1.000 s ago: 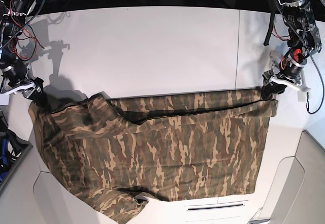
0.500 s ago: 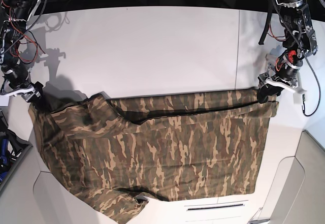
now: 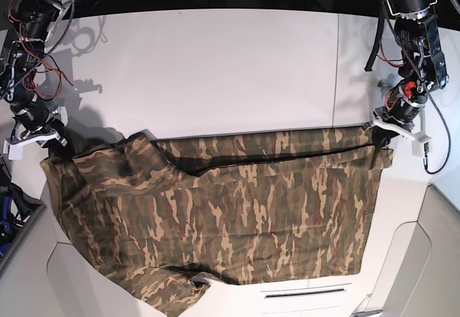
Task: Fold the T-shirt properly
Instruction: 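Lay the shoulder edge down and pull it taut with both grippers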
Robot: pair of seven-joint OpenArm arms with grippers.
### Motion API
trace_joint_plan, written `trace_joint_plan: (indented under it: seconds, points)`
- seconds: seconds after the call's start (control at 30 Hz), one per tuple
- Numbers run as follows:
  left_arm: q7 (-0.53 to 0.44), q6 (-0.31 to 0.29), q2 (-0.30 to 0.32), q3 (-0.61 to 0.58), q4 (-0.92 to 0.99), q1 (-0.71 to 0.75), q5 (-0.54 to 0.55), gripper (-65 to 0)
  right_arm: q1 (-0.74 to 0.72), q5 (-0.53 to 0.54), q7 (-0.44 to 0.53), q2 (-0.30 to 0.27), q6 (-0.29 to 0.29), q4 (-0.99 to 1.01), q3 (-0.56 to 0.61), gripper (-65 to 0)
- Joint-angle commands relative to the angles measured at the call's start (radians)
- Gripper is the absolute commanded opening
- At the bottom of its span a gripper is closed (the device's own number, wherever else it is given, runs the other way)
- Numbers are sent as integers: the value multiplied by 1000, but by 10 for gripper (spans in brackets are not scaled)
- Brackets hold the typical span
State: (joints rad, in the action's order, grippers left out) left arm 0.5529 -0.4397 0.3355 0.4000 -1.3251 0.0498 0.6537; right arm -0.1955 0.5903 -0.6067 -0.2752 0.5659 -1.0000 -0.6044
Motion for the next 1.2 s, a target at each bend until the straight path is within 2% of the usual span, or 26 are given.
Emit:
trace_joint_plan:
  seconds: [0.0, 0.13, 0.27, 0.4, 0.5, 0.87, 1.17]
  points:
    - [-18, -41, 23, 5, -18, -15, 6, -650, -18, 22, -9, -21, 18, -19, -2, -650]
    - [-18, -58, 50, 6, -58, -10, -49, -650, -8, 47, -111, -29, 18, -66, -7, -650]
    - [-9, -58, 82, 6, -138, 40, -45, -650, 61, 120, -177, -52, 18, -171, -10, -650]
    - [27, -58, 95, 8, -234, 114, -45, -650, 138, 187, -276, -74, 18, -257, -12, -650]
    - [27, -58, 97, 19, -299, 163, -45, -650, 184, 222, -312, -79, 18, -306, -26, -650]
    - [28, -58, 97, 74, -469, 357, -45, -650, 402, 283, -336, -80, 18, -497, -108, -650]
    - [50, -58, 97, 77, -547, 464, -45, -650, 514, 312, -342, -112, 18, -528, -138, -650]
